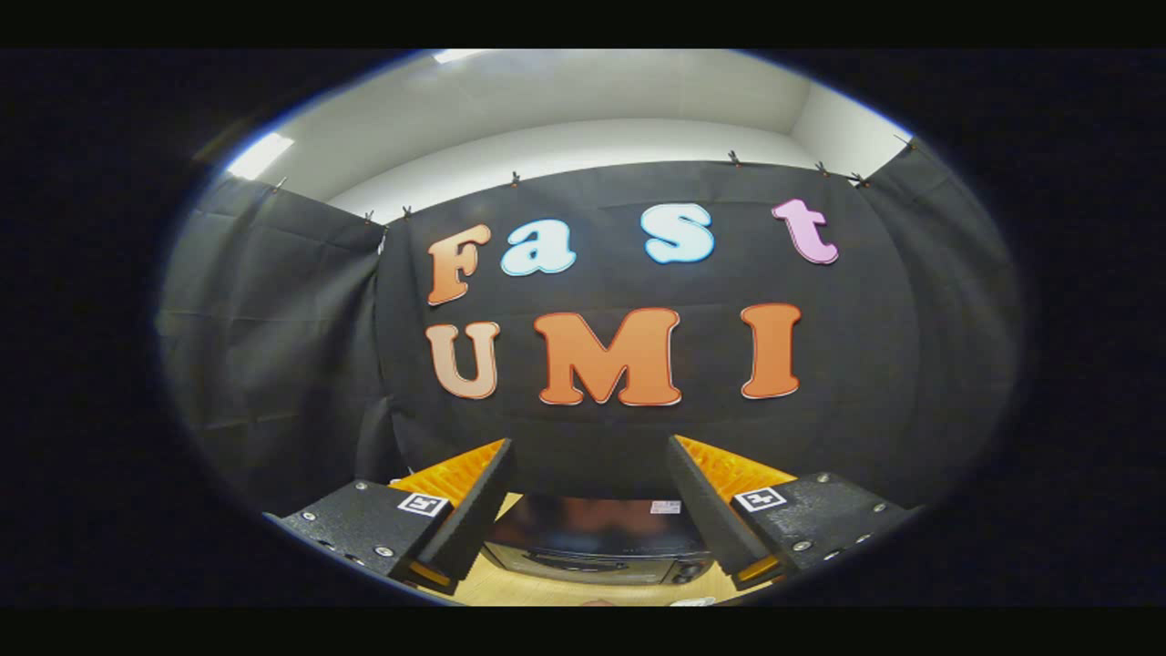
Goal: Open the toaster oven, put the food inside, and close the toaster oven door.
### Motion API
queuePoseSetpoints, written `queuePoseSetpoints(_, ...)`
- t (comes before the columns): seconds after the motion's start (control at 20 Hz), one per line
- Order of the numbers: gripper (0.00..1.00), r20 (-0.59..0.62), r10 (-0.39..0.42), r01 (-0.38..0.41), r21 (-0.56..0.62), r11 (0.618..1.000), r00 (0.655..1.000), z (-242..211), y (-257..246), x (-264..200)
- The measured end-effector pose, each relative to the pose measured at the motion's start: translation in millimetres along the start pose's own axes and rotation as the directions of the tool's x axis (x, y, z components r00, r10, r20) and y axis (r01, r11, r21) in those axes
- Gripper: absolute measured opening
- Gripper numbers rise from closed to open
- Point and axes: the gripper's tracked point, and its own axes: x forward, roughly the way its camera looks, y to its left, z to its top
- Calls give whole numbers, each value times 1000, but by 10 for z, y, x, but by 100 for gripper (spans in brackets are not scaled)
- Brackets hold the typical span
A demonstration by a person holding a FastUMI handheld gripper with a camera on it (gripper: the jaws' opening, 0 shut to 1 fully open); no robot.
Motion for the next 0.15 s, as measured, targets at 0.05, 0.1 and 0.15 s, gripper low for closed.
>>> queuePoseSetpoints(0.05, 98, 6, 10, -10, 4, 1000, 1000, 59, 20, -26)
queuePoseSetpoints(0.1, 98, 10, 16, -16, 6, 1000, 1000, 90, 32, -42)
queuePoseSetpoints(0.15, 98, 11, 21, -21, 0, 1000, 1000, 125, 43, -51)
